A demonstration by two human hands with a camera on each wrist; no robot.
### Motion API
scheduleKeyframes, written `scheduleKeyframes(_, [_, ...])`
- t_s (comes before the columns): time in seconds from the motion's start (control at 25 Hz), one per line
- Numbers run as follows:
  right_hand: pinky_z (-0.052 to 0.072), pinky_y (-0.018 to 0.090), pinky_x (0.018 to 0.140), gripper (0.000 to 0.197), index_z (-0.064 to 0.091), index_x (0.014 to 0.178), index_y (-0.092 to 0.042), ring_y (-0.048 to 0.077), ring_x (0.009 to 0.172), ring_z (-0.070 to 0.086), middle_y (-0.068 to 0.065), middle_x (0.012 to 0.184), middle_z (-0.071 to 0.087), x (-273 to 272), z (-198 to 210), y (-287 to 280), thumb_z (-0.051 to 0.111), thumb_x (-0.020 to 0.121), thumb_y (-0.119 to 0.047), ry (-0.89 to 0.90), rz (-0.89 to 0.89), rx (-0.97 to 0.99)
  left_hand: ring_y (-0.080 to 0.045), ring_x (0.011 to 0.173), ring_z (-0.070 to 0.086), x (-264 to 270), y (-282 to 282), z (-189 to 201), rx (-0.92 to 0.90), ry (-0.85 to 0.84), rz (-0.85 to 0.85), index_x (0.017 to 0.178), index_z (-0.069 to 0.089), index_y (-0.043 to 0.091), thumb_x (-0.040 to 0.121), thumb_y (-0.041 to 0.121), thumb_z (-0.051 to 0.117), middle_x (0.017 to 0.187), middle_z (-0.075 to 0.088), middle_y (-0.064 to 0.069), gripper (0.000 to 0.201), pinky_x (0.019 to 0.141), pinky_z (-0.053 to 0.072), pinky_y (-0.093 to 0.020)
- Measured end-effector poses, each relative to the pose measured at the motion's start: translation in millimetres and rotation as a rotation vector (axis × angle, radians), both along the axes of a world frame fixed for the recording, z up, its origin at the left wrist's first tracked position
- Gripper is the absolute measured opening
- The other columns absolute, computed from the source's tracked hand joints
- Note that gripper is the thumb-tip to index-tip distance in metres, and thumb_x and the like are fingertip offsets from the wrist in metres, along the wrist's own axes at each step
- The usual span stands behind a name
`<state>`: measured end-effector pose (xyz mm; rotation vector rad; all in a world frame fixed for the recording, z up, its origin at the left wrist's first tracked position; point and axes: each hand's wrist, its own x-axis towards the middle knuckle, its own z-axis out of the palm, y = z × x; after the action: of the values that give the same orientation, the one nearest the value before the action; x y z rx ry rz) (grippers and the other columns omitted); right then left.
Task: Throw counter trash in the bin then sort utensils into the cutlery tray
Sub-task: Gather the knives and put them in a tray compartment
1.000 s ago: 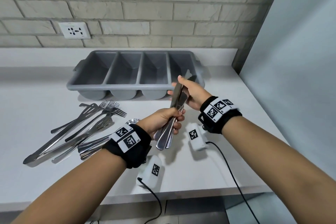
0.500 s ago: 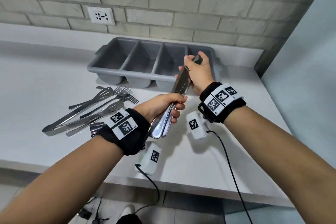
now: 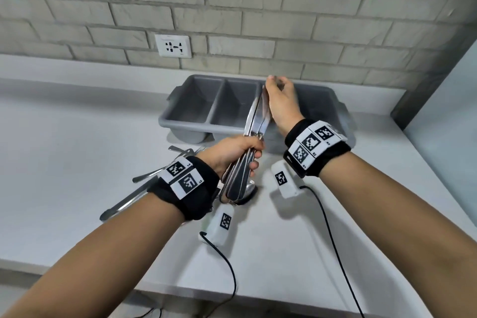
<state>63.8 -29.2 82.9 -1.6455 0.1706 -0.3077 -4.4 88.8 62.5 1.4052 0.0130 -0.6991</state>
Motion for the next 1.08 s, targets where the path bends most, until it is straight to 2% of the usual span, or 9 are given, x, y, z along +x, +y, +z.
scheduleKeyframes(0.04, [0.046, 0.046, 0.099, 0.059, 0.029, 0.14, -0.011, 0.023, 0.105, 0.054, 0.009, 0.118, 0.052, -0.3, 0.0, 10.8, 0.04, 0.093, -0.045, 0.08, 0.04, 0.076, -0.006, 0.031, 0.046, 9.6, 8.0, 4.5, -0.026, -0.03, 0.033, 0.067, 0.048, 0.013, 0.091, 0.01, 0.043, 0.04, 0.049, 0.006, 0.024, 0.037, 0.043, -0.016])
scheduleKeyframes(0.12, [0.056, 0.039, 0.068, 0.062, 0.037, 0.135, -0.014, 0.02, 0.074, 0.059, 0.006, 0.095, 0.055, -13.3, -5.2, 32.0, 0.026, 0.093, -0.057, 0.321, 0.247, 0.246, -0.007, 0.033, 0.047, 31.9, 25.1, 16.1, -0.124, -0.056, 0.132, 0.061, 0.053, 0.012, 0.092, 0.011, 0.043, 0.039, 0.049, 0.005, 0.032, 0.04, 0.044, -0.018])
scheduleKeyframes(0.24, [0.054, 0.03, 0.053, 0.069, 0.059, 0.092, -0.013, 0.022, 0.054, 0.059, 0.006, 0.07, 0.057, -36.1, -10.6, 65.6, 0.011, 0.092, -0.063, 0.586, 0.515, 0.395, -0.009, 0.034, 0.05, 64.5, 46.9, 34.4, -0.243, -0.082, 0.296, 0.059, 0.051, 0.01, 0.093, 0.016, 0.046, 0.037, 0.05, 0.003, 0.035, 0.042, 0.048, -0.018])
scheduleKeyframes(0.36, [0.05, 0.021, 0.039, 0.062, 0.059, 0.087, -0.011, 0.014, 0.034, 0.056, 0.012, 0.07, 0.057, -21.5, -0.5, 101.6, 0.016, 0.096, -0.055, 0.478, 0.375, 0.549, -0.008, 0.033, 0.051, 90.9, 70.1, 46.9, -0.298, -0.144, 0.375, 0.062, 0.049, 0.011, 0.093, 0.018, 0.048, 0.037, 0.053, 0.003, 0.032, 0.043, 0.049, -0.018])
scheduleKeyframes(0.44, [0.035, 0.011, 0.028, 0.051, 0.057, 0.094, -0.011, 0.008, 0.023, 0.043, 0.013, 0.063, 0.052, -6.7, 7.3, 119.2, 0.021, 0.099, -0.047, 0.417, 0.195, 0.557, -0.011, 0.037, 0.055, 101.6, 80.8, 49.0, -0.318, -0.168, 0.394, 0.065, 0.051, 0.011, 0.091, 0.018, 0.052, 0.041, 0.055, 0.003, 0.027, 0.048, 0.051, -0.023])
scheduleKeyframes(0.56, [0.021, 0.007, 0.025, 0.046, 0.052, 0.093, -0.011, 0.006, 0.019, 0.034, 0.01, 0.056, 0.046, 7.4, 6.1, 137.4, 0.023, 0.098, -0.046, 0.402, 0.089, 0.509, -0.009, 0.046, 0.059, 108.1, 87.4, 49.9, -0.322, -0.219, 0.37, 0.072, 0.053, 0.012, 0.089, 0.012, 0.056, 0.058, 0.057, -0.002, 0.018, 0.048, 0.052, -0.021])
scheduleKeyframes(0.8, [0.028, 0.012, 0.029, 0.043, 0.052, 0.079, -0.018, 0.011, 0.033, 0.042, 0.004, 0.061, 0.049, 30.0, -7.5, 146.3, 0.025, 0.097, -0.046, 0.399, -0.032, 0.556, -0.014, 0.062, 0.058, 121.1, 85.5, 38.4, -0.261, -0.272, 0.256, 0.078, 0.053, 0.013, 0.09, 0.014, 0.059, 0.068, 0.055, -0.001, 0.013, 0.064, 0.053, -0.026])
scheduleKeyframes(0.96, [0.039, 0.025, 0.046, 0.031, 0.052, 0.099, -0.017, 0.015, 0.062, 0.053, 0.003, 0.077, 0.056, 37.9, -2.2, 129.6, 0.029, 0.1, -0.036, 0.29, 0.092, 0.379, -0.005, 0.043, 0.056, 144.4, 86.5, 42.6, -0.221, -0.293, 0.267, 0.078, 0.05, 0.012, 0.091, 0.017, 0.057, 0.063, 0.049, -0.002, 0.016, 0.048, 0.053, -0.018])
scheduleKeyframes(1.08, [0.043, 0.026, 0.042, 0.008, 0.034, 0.1, -0.013, 0.013, 0.057, 0.048, 0.004, 0.076, 0.047, 45.0, 2.0, 122.0, 0.042, 0.097, -0.015, 0.236, 0.211, 0.126, -0.006, 0.045, 0.052, 168.8, 86.1, 42.3, -0.143, -0.302, 0.293, 0.077, 0.049, 0.012, 0.091, 0.018, 0.057, 0.063, 0.047, -0.002, 0.017, 0.044, 0.05, -0.016])
